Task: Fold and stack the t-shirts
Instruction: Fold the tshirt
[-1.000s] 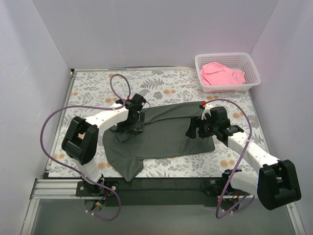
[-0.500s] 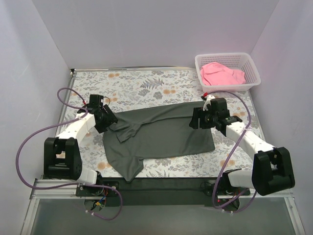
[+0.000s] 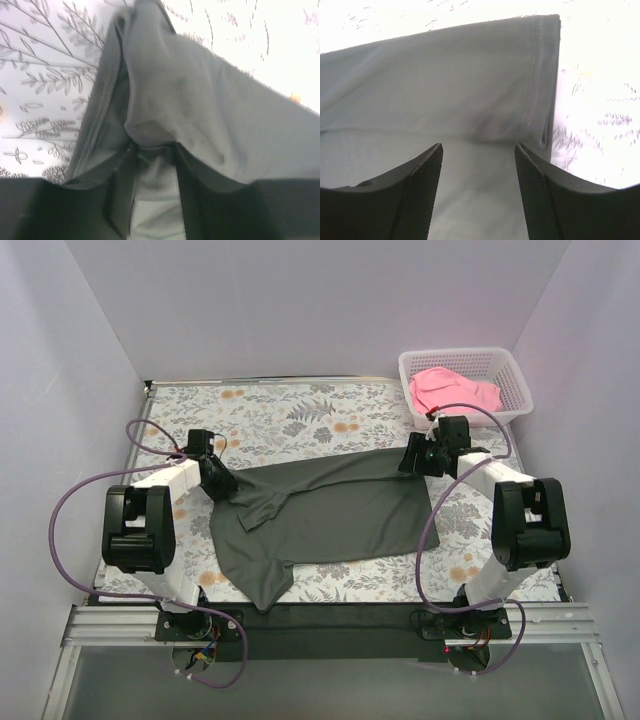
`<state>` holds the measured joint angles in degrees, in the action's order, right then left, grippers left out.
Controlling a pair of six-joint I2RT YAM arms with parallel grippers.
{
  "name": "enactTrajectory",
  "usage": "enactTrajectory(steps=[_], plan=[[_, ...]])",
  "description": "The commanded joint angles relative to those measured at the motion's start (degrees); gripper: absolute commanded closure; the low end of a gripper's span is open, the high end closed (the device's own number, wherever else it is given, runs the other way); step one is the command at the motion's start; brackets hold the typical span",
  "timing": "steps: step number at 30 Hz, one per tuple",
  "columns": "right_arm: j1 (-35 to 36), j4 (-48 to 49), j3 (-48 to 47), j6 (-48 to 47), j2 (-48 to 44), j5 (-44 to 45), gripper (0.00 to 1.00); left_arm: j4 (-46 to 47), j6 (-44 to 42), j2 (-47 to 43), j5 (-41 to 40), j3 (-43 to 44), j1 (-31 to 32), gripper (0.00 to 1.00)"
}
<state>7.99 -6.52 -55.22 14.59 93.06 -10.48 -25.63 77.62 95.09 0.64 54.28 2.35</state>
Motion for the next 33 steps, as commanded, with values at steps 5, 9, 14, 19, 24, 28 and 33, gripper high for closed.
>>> enactTrajectory(steps=[5,9,14,19,24,28,33], plan=[[-4.46,3.1,-1.82,2.37,7.84,-2.09,0.54,0.67,1.39,0.27,-4.16,2.23,-2.17,0.93],[-6.14,3.01,1.34,4.13,7.67,-0.77,0.62,0.23,3.58,-1.39,-5.48,0.13,-5.42,0.96],[-7.37,2.13,4.94,6.15,5.57,2.83,0.68,1.02,4.11,-1.23,-5.31,-1.2,-6.83,0.91],[-7.37,1.51,2.93,4.93,2.4,1.79,0.67,1.54,3.85,-1.57,-0.74,1.09,-6.83,0.66],[-6.06,2.04,-2.24,0.63,-1.03,-1.38,0.61,1.63,3.94,-5.52,0.85,2.58,-6.83,0.36],[-5.0,3.88,-5.59,0.35,-0.33,-3.75,0.59,2.42,3.15,-4.22,-2.56,4.24,-6.92,0.35],[-4.91,5.12,-9.55,0.35,5.02,-2.53,0.57,4.18,3.5,0.18,-4.16,6.8,-6.92,0.37]])
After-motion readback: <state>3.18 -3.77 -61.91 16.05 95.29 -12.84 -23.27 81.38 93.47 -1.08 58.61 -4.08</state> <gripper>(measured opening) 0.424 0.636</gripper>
